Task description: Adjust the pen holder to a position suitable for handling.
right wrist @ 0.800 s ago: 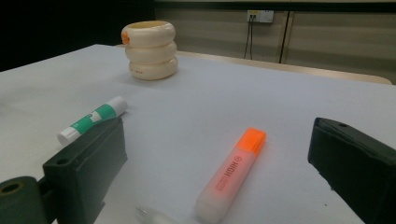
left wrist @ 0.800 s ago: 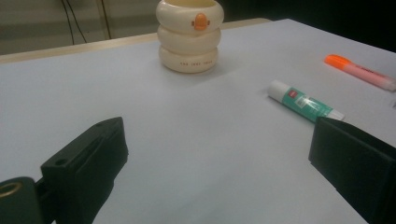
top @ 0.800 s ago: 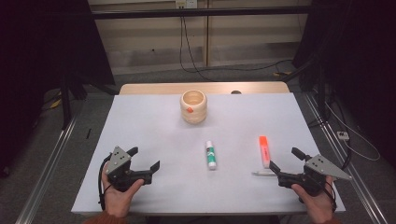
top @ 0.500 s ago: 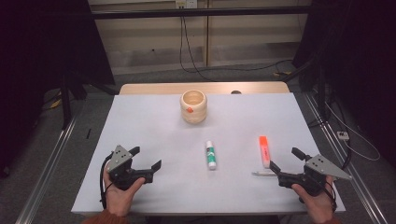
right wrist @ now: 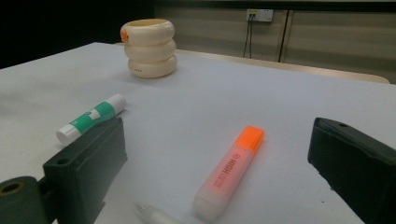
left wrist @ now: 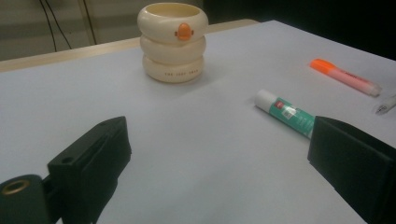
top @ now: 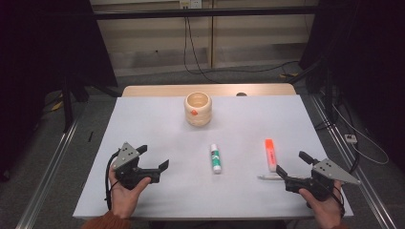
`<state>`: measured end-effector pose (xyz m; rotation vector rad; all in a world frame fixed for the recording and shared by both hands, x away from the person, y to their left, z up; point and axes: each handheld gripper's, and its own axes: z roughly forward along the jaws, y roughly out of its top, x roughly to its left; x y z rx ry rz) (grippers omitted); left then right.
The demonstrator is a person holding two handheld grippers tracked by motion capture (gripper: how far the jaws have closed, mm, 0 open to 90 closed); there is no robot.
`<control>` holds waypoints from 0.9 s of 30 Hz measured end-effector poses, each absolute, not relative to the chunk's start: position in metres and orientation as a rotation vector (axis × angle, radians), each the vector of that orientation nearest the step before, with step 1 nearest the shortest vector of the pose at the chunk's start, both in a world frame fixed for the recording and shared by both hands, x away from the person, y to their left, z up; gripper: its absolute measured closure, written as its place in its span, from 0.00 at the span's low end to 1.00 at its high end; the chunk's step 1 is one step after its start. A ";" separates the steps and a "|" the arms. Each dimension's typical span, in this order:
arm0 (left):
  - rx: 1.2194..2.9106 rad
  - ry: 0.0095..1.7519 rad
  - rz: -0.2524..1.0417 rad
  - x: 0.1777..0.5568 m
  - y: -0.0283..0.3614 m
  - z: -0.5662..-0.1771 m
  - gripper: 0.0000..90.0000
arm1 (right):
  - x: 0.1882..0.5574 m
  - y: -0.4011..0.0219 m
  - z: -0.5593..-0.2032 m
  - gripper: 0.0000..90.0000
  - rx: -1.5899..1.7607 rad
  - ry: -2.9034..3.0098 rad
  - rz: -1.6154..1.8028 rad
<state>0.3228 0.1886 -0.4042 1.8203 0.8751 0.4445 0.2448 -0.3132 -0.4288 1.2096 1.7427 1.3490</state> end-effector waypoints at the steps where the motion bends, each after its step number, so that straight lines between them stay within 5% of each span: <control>1: 1.819 0.873 0.445 0.323 0.188 -0.404 0.06 | 0.245 -0.313 -0.429 0.04 1.210 1.743 1.348; 27: 1.841 0.836 0.443 0.380 0.160 -0.388 0.05 | 0.246 -0.310 -0.429 0.04 1.205 1.763 1.346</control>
